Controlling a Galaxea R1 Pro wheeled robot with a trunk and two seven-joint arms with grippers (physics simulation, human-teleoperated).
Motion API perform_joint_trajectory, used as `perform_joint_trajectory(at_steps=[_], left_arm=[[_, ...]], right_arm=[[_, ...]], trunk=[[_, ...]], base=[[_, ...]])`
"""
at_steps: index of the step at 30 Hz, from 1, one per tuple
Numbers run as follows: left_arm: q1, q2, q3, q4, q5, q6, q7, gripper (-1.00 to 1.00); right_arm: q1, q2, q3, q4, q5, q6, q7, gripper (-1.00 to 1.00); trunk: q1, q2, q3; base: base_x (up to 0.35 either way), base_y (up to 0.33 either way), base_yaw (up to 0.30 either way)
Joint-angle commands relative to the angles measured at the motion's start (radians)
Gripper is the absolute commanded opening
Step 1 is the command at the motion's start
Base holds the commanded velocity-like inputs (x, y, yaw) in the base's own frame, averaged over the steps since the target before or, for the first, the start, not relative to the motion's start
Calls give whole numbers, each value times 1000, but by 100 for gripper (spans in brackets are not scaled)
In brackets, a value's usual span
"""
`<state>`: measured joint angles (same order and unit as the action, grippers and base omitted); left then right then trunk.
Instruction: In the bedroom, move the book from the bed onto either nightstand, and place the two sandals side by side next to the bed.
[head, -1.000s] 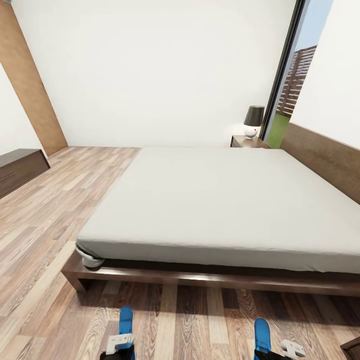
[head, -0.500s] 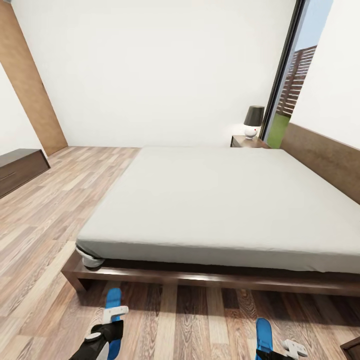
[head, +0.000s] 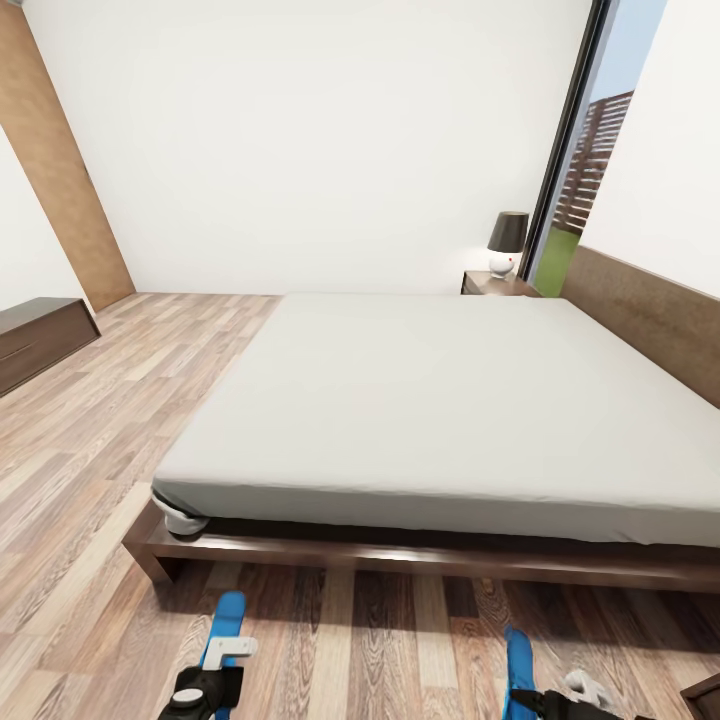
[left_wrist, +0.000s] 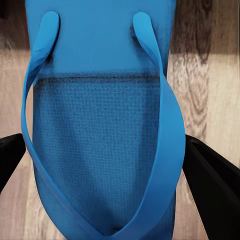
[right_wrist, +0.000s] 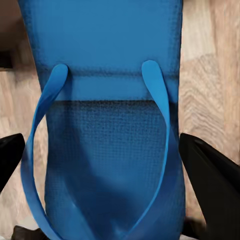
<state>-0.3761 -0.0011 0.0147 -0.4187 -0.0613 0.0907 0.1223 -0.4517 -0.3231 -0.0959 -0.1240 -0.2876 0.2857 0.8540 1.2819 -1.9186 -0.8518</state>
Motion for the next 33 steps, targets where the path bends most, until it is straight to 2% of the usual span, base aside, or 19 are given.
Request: perform_joint_trajectory(at_steps=[1,3,6,8,11,17,22,23,33], left_arm=[[0,0,2,-1,-5,-7,0,-100],[0,0,3,-1,-3,-34,0,-100],[0,-1,4,-1,-1,-50,1,-100],[0,-2,3,-1,0,-52,3,-100],[0,-4,2,-1,-1,-53,5,-100],[0,-5,2,-1,-2,-52,7,-100],[0,-4,2,0,-3,-51,4,-100],[0,-4,1,0,-3,-51,4,-100],[0,-8,-1,0,-6,-52,5,-100]], right_arm=[[0,-5,-6,-37,1,82,41,-100],[-1,-11,-11,-121,-15,204,88,-100],[-1,-14,-20,-210,-93,323,115,-100],[-1,-16,-22,-231,-146,361,120,-100],[-1,-19,-23,-241,-178,379,122,-100],[0,-31,-24,-247,-193,388,124,-100],[0,-107,-24,-247,-195,389,125,-100],[0,-112,-24,-247,-195,389,125,-100],[-1,-116,-24,-246,-194,388,122,-100]], trunk=[[0,0,-1],[0,0,-1],[0,0,-1],[0,0,-1],[0,0,-1],[19,-35,-17],[38,-70,-32],[42,-77,-35],[80,-147,-67]], base=[[0,0,0],[0,0,0],[0,0,0],[0,0,0],[0,0,0],[0,0,0],[0,0,0],[0,0,0],[0,0,0]])
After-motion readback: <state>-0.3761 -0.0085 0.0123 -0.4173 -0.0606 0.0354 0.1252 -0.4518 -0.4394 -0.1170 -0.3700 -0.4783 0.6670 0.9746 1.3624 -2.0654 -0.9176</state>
